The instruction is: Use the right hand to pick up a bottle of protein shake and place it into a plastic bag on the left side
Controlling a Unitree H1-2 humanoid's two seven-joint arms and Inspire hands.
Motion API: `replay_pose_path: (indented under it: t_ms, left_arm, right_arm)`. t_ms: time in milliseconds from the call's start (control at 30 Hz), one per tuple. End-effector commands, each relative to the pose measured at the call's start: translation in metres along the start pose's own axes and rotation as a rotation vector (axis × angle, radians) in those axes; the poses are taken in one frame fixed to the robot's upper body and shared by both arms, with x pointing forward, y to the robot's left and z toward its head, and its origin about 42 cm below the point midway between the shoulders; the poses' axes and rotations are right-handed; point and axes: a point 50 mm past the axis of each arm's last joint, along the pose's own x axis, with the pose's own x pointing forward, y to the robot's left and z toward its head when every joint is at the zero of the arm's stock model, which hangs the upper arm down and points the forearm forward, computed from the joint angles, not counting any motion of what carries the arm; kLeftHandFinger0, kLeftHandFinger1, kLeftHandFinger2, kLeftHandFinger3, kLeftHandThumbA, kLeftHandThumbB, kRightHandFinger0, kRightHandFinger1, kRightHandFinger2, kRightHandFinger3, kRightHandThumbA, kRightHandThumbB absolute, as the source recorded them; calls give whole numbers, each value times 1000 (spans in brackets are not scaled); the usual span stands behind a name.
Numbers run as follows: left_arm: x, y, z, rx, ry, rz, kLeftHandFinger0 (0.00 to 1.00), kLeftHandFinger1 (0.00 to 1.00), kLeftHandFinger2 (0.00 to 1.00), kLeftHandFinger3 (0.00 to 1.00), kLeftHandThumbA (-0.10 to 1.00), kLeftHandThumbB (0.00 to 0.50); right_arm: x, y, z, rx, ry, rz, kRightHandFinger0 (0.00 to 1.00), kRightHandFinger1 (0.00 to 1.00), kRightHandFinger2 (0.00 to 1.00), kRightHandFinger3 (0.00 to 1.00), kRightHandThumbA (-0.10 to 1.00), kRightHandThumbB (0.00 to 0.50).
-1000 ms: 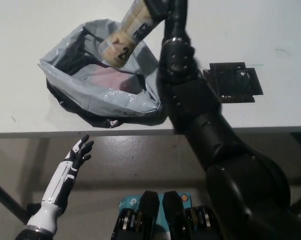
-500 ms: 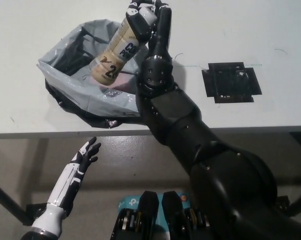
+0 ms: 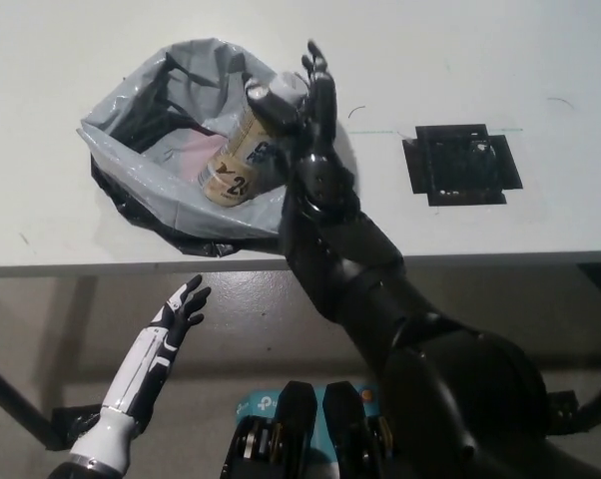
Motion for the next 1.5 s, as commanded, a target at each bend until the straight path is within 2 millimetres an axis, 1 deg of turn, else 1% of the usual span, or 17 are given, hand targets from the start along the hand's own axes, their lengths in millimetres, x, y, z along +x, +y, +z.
replay_pose_path:
  t_ms: [0, 233, 267, 300, 400, 433, 500, 567, 733, 800, 933, 1067, 1167, 1300, 1400, 1433, 1467]
  left_arm:
    - [3, 2, 8, 76, -45, -37, 1000, 1000, 1000, 1000, 1000, 204]
    - [4, 1, 7, 82, -40, -37, 1000, 1000, 1000, 1000, 1000, 211]
    - [4, 2, 7, 82, -40, -37, 1000, 1000, 1000, 1000, 1000, 213]
    - [4, 2, 7, 86, -39, -36, 1000, 1000, 1000, 1000, 1000, 211]
    - [4, 5, 7, 90, -38, -45, 1000, 1000, 1000, 1000, 1000, 212]
    - [4, 5, 7, 91, -38, -45, 1000, 1000, 1000, 1000, 1000, 211]
    - [4, 6, 6, 99, -27, -50, 1000, 1000, 1000, 1000, 1000, 228]
    - [4, 6, 6, 101, -22, -50, 1000, 1000, 1000, 1000, 1000, 227]
    - [4, 4, 6, 110, -23, -58, 1000, 1000, 1000, 1000, 1000, 205]
    - [5, 4, 6, 117, -25, -59, 1000, 1000, 1000, 1000, 1000, 204]
    - [9, 4, 8, 140, -37, -64, 1000, 1000, 1000, 1000, 1000, 196]
    - [9, 0, 8, 133, -38, -72, 1000, 1000, 1000, 1000, 1000, 200]
    - [7, 1, 10, 126, -30, -71, 1000, 1000, 1000, 1000, 1000, 207]
    - [14, 9, 14, 125, -52, -46, 1000, 1000, 1000, 1000, 1000, 198]
    - [22, 17, 16, 103, -62, -26, 1000, 1000, 1000, 1000, 1000, 202]
    - [28, 20, 18, 106, -76, -21, 1000, 1000, 1000, 1000, 1000, 203]
    - [32, 22, 20, 103, -82, -19, 1000, 1000, 1000, 1000, 1000, 203]
  right_arm:
    - [9, 20, 38, 143, -58, 376, 1000, 1000, 1000, 1000, 1000, 370]
    - [11, 16, 46, 85, -119, 405, 1000, 1000, 1000, 1000, 1000, 409]
    - [11, 17, 50, 83, -126, 410, 1000, 1000, 1000, 1000, 1000, 449]
    - [12, 16, 56, 61, -146, 418, 1000, 1000, 1000, 1000, 1000, 412]
    - [16, 18, 98, 8, -298, 405, 1000, 1000, 1000, 1000, 1000, 426]
    - [16, 18, 99, 8, -301, 407, 1000, 1000, 1000, 1000, 1000, 426]
    - [14, 16, 139, 21, -417, 432, 1000, 1000, 1000, 1000, 1000, 450]
    - [6, 13, 178, -6, -506, 447, 1000, 1000, 1000, 1000, 1000, 459]
    - [-19, 12, 248, -13, -685, 487, 1000, 1000, 1000, 1000, 1000, 488]
    - [-29, 8, 272, -12, -755, 511, 1000, 1000, 1000, 1000, 1000, 491]
    - [-40, -2, 297, 1, -790, 521, 1000, 1000, 1000, 1000, 1000, 500]
    - [-44, -24, 300, -13, -813, 502, 1000, 1000, 1000, 1000, 1000, 500]
    - [-57, -52, 297, -45, -868, 470, 1000, 1000, 1000, 1000, 1000, 464]
    - [-114, -120, 302, -174, -1098, 379, 1000, 1000, 1000, 1000, 1000, 424]
    - [-162, -165, 293, -224, -1209, 339, 1000, 1000, 1000, 1000, 1000, 443]
    - [-188, -189, 282, -272, -1260, 309, 1000, 1000, 1000, 1000, 1000, 441]
    - [-197, -196, 279, -291, -1282, 300, 1000, 1000, 1000, 1000, 1000, 422]
